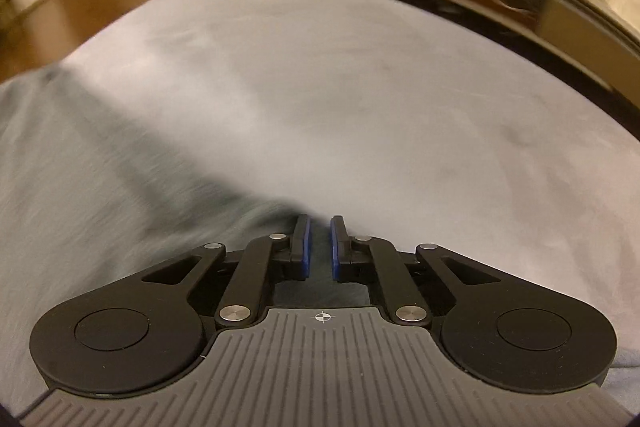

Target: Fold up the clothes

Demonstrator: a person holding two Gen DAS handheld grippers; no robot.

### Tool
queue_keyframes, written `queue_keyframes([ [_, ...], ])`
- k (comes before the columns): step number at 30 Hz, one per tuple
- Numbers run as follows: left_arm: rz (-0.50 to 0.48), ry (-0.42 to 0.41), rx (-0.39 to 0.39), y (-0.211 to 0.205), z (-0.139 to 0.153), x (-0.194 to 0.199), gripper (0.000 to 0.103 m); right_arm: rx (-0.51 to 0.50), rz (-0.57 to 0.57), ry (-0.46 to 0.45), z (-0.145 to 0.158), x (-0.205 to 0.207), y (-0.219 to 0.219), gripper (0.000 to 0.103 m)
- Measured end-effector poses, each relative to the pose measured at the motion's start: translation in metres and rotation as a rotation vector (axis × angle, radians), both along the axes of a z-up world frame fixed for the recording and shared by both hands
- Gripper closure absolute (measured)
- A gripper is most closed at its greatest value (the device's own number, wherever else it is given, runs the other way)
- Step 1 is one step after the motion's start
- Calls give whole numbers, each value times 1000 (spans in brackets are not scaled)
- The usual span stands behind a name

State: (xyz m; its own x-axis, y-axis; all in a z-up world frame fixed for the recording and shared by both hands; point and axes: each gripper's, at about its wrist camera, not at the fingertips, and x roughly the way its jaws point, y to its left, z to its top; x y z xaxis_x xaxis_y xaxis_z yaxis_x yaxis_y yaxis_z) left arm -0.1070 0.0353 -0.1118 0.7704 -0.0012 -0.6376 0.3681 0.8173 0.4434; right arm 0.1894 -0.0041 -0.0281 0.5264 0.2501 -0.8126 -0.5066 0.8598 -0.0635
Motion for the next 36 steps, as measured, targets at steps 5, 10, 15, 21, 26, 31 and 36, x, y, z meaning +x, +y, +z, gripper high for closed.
queue_keyframes([
  [5,24,-8,-12,2,-1,7,98,10,4,-26,0,1,-8,93],
  [10,9,-21,13,-6,-5,11,97,223,199,31,24,-28,-21,62],
  [15,6,-42,18,-9,-7,9,97,74,338,39,-7,-31,4,50],
  [21,32,-41,9,-8,-11,13,92,58,393,1,-11,-38,7,103],
  [26,57,-42,14,-8,-12,20,90,118,351,-56,4,-36,-1,103],
  [31,65,-41,16,-7,-13,21,98,156,317,-73,14,-41,-5,103],
  [36,96,-94,-2,-5,0,26,94,164,275,-165,34,-46,-8,103],
])
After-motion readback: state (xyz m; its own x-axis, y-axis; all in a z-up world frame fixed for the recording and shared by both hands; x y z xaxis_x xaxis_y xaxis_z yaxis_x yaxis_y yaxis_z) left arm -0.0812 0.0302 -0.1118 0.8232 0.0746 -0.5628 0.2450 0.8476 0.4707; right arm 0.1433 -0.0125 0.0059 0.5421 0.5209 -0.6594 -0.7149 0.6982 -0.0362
